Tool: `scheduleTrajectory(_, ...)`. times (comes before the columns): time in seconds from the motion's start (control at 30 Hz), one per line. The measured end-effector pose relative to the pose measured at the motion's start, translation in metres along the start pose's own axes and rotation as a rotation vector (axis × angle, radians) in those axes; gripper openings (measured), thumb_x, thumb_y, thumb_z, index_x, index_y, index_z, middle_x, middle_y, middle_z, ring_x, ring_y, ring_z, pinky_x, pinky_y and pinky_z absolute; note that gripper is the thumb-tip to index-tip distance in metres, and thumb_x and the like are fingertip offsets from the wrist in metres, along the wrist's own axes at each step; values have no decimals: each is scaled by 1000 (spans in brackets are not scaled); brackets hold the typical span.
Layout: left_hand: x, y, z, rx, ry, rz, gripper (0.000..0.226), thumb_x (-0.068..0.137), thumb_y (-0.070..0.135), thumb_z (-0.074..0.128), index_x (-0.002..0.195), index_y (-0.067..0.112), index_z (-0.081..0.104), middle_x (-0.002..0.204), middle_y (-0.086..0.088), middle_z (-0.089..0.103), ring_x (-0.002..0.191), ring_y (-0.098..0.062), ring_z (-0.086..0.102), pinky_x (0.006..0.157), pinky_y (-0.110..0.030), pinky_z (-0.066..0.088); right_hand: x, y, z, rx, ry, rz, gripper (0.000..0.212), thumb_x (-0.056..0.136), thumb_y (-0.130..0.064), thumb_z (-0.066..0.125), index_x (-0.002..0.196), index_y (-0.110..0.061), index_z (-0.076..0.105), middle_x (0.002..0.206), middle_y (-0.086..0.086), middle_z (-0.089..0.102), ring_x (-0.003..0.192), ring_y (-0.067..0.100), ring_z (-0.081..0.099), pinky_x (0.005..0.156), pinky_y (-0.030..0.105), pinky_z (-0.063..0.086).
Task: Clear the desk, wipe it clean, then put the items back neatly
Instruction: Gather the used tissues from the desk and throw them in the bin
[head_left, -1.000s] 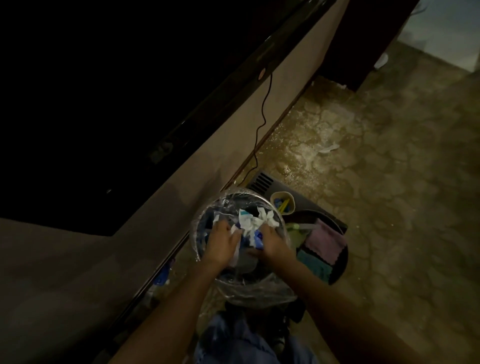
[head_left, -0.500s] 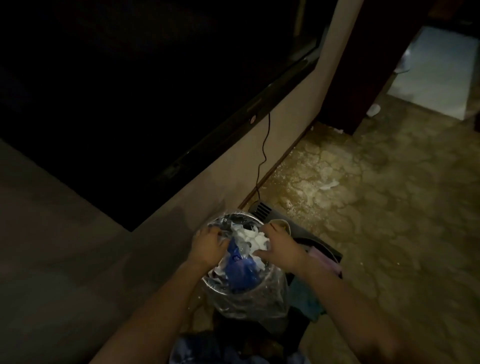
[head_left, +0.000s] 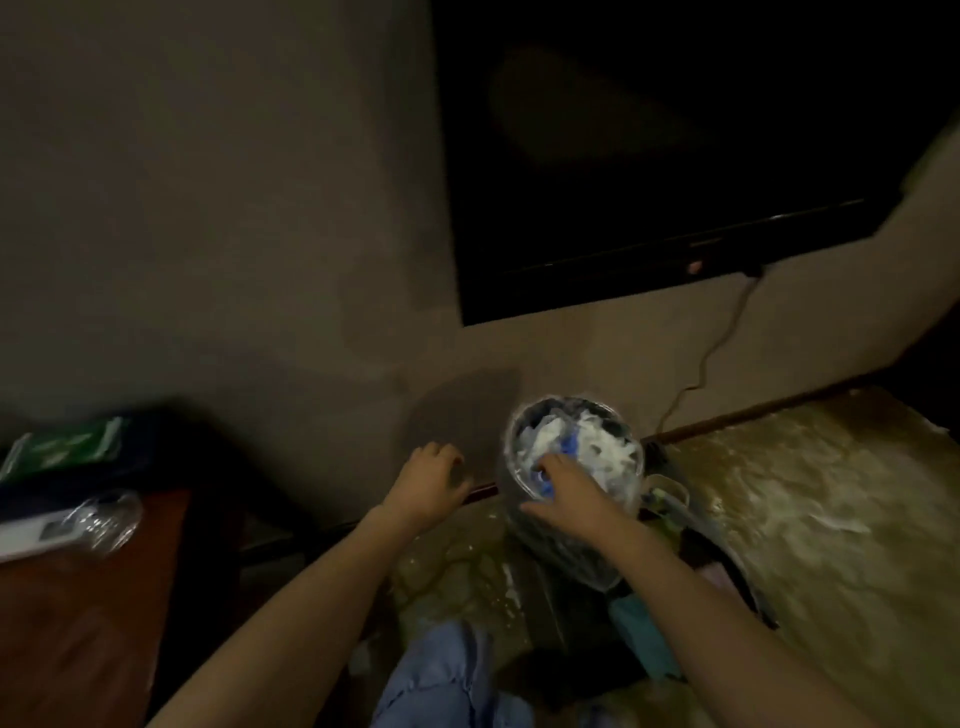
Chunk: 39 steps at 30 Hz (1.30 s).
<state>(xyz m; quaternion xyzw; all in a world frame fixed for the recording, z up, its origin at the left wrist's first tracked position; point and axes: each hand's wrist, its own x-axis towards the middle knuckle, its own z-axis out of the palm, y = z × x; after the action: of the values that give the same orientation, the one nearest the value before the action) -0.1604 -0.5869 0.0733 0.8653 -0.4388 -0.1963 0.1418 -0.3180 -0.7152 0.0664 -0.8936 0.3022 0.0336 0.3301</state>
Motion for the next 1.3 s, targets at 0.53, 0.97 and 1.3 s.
scheduleTrajectory(0.53, -308, -200, -31, -144, 277, -490, 36, 93, 31, 54, 123, 11, 51, 123, -10, 50, 117, -26, 44, 96, -32, 37, -72, -236, 176, -228, -292, -520, 52, 86, -34, 68, 128, -12, 47, 126, 3, 47, 119, 17, 44, 96, 25, 38)
scheduleTrajectory(0.97, -567, -350, -40, -157, 412, -877, 36, 94, 33, 52, 124, 13, 50, 120, -6, 50, 112, -22, 47, 93, -34, 45, -188, -426, 355, -287, -425, -805, 48, 89, -32, 65, 129, -13, 47, 128, 5, 47, 115, 17, 47, 95, 28, 42)
scheduleTrajectory(1.3, -632, -430, -47, -244, 508, -1046, 37, 92, 32, 55, 125, 14, 52, 123, -6, 52, 117, -22, 47, 98, -35, 43, -170, -541, 445, -361, -498, -960, 43, 93, -23, 59, 131, -10, 45, 130, 8, 47, 116, 22, 48, 96, 31, 41)
